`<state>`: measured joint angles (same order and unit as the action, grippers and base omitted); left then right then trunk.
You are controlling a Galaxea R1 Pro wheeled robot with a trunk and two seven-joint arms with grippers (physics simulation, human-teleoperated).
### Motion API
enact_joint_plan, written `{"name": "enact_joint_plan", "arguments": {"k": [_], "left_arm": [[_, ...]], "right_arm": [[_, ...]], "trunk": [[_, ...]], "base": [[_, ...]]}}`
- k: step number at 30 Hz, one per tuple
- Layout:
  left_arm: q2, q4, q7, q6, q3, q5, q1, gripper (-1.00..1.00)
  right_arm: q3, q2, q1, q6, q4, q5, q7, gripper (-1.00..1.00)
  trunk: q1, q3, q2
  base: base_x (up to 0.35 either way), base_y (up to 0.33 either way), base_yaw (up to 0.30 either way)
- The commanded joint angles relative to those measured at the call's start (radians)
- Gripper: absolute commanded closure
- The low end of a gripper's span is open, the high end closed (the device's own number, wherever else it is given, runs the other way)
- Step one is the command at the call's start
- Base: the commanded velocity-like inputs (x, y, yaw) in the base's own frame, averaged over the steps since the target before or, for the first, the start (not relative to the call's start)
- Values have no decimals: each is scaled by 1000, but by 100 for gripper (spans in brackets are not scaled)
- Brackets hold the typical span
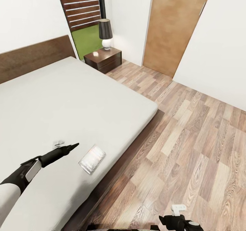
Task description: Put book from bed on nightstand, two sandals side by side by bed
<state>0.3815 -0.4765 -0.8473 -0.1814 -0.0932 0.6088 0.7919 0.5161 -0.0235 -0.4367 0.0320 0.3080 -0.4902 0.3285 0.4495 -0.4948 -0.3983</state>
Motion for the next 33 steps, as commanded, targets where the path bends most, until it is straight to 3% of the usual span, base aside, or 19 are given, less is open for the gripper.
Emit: {"name": "enact_joint_plan", "arguments": {"k": [1,15,33], "left_arm": [[1,3,2,-10,-3,13,5,-100],[1,2,0,-29,8,27,22,-100],[-9,-11,-95,-38,6,27,28,-100]], "right_arm": [[8,1,0,3,2,-7,8,-100],[7,4,0,3,2,-8,7,-100],[6,5,0,3,2,-8,8,-100]], "trunk": [[0,-3,-2],[0,-23,-2],[0,-49,-2]], "base": [[0,0,0],[0,0,0],[0,0,0]]}}
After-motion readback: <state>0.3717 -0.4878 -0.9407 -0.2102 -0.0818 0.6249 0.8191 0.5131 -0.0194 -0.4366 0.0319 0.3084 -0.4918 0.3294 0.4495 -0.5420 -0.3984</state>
